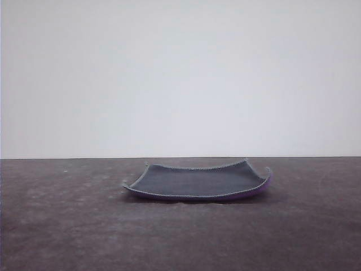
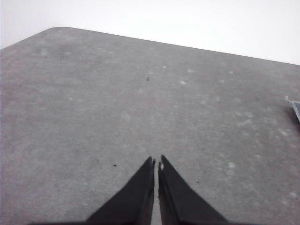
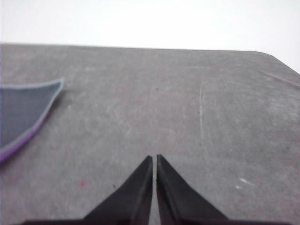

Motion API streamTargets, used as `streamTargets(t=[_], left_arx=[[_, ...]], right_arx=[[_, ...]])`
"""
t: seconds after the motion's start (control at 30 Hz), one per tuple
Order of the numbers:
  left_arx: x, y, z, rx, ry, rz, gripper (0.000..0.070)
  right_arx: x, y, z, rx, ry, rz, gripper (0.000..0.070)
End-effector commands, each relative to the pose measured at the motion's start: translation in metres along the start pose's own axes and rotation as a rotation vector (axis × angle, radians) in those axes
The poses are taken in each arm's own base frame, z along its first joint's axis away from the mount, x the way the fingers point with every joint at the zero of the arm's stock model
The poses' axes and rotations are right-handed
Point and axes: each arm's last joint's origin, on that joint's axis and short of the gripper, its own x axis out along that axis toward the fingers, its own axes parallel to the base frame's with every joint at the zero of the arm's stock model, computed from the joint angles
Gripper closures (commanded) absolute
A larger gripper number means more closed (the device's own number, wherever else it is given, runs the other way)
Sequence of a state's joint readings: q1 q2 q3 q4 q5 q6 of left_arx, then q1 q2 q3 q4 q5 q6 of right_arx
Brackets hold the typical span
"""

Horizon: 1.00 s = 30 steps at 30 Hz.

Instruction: Fold clothes

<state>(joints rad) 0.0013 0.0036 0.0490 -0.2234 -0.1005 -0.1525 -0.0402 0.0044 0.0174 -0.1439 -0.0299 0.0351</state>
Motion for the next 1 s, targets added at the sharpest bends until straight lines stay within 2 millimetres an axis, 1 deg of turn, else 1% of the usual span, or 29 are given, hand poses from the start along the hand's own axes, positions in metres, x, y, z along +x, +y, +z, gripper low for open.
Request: streamTargets(t=[0.0,0.1,0.2,0.3,0.37,0.43,0.5,0.6,0.67,0.73,0.83,0.97], left_arx=[[-0.001,0.000,0.002,-0.036,-0.001,0.001,0.0696],[-0.007,-0.002,0.020,-0.046,-0.048,0.001,0.0696],[-0.015,-0.005,0.047,-0.092,-0.095,0.007,0.0696],[-0.019,-0.010,0.080,-0.168,-0.147,-0.011,0.0696],[-0.020,-0.014,0.105,-0.171,-0.170,-0.024,0.0696],[-0.018,-0.018,0.128,-0.155,-0.176,-0.032,0.0696],[-0.012,-0.023,0.152,-0.121,-0.168,-0.046,0.0696],[0.005,-0.031,0.181,-0.074,-0.128,-0.098,0.0696],[0.022,-0.037,0.196,-0.044,-0.074,-0.162,0.0696],[0.040,-0.042,0.207,-0.028,-0.007,-0.199,0.0696],[0.069,-0.048,0.214,0.013,0.105,-0.210,0.0696],[0.108,-0.053,0.211,0.076,0.220,-0.204,0.0696]], right_arx=[[-0.001,0.000,0.004,0.056,-0.023,0.001,0.0692],[-0.003,0.001,0.015,0.077,-0.043,-0.002,0.0695],[-0.007,0.001,0.036,0.113,-0.060,0.003,0.0695],[-0.011,0.003,0.071,0.146,-0.074,0.014,0.0696],[-0.011,0.005,0.097,0.141,-0.077,0.017,0.0696],[-0.007,0.006,0.122,0.125,-0.062,0.016,0.0696],[0.002,0.006,0.146,0.097,-0.013,0.013,0.0696],[0.021,0.007,0.172,0.050,0.085,0.017,0.0695],[0.039,0.009,0.186,0.030,0.148,0.056,0.0695],[0.057,0.010,0.194,0.027,0.197,0.094,0.0695],[0.083,0.012,0.199,0.033,0.254,0.168,0.0695],[0.116,0.014,0.192,0.050,0.345,0.221,0.0695]])
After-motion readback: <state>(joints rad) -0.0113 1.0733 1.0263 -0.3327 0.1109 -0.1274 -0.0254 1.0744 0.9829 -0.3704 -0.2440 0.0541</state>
